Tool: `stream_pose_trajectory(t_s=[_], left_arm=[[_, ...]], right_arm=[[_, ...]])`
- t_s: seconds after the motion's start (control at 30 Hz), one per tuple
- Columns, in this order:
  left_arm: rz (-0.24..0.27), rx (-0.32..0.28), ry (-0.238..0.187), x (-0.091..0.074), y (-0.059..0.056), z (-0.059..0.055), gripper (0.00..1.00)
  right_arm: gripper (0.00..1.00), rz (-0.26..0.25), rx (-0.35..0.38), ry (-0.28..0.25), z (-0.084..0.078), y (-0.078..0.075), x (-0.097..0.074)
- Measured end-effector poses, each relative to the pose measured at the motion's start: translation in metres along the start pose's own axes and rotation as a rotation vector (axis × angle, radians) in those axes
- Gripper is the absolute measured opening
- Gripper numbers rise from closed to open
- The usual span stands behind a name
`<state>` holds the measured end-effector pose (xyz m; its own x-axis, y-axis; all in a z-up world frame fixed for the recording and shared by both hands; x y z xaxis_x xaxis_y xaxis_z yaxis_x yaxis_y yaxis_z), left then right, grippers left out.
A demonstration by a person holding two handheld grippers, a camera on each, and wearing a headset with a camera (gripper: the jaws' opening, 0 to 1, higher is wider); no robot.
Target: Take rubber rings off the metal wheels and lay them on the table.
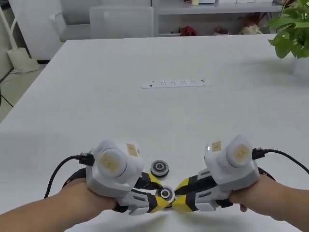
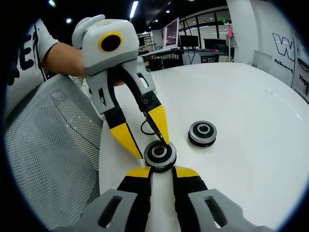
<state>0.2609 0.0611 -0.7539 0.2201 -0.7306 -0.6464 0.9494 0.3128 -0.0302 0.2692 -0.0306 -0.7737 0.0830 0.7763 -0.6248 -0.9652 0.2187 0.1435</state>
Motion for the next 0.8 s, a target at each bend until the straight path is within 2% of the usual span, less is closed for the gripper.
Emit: stream_pose_trajectory(t_s=[0.07, 0.17, 0.33, 0.67, 0.8], left_arm=[[0.009, 0.002, 0.004, 0.0007, 0.0010, -0.0011, 0.20], [0.009, -0.018, -0.013, 0.0001, 0.0017, -0.0001, 0.20], [0.040, -0.031, -0.028, -0.0004, 0.0043, -0.0004, 0.15], [0.063, -0.022, -0.037, 0.0003, 0.0049, -0.0025, 0.14], [0.069, -0.026, -0.038, -0.0004, 0.0045, -0.0031, 0.14]], right_arm=[[0.14, 0.000, -0.001, -0.001, 0.0001, -0.0001, 0.0002], [0.14, 0.000, -0.003, -0.002, 0.0004, 0.0000, 0.0005], [0.14, 0.001, -0.006, -0.003, 0.0004, -0.0005, 0.0006], [0.13, 0.001, 0.002, -0.006, 0.0005, -0.0010, 0.0011], [0.03, 0.009, 0.028, 0.001, -0.0023, -0.0012, -0.0017]])
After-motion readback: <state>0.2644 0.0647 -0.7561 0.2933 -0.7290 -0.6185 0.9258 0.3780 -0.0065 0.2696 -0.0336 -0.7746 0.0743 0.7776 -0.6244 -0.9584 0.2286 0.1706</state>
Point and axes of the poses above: the centre of the closed fingertips' face, and the gripper's own axes: x roughly forward along the fingers, y roughly to its left, z roughly out of its top, the point moved 6 cm from there along -x, roughly backward along the fingers, and after that the axes turned 1 degree about -x, right-handed, at the moved point
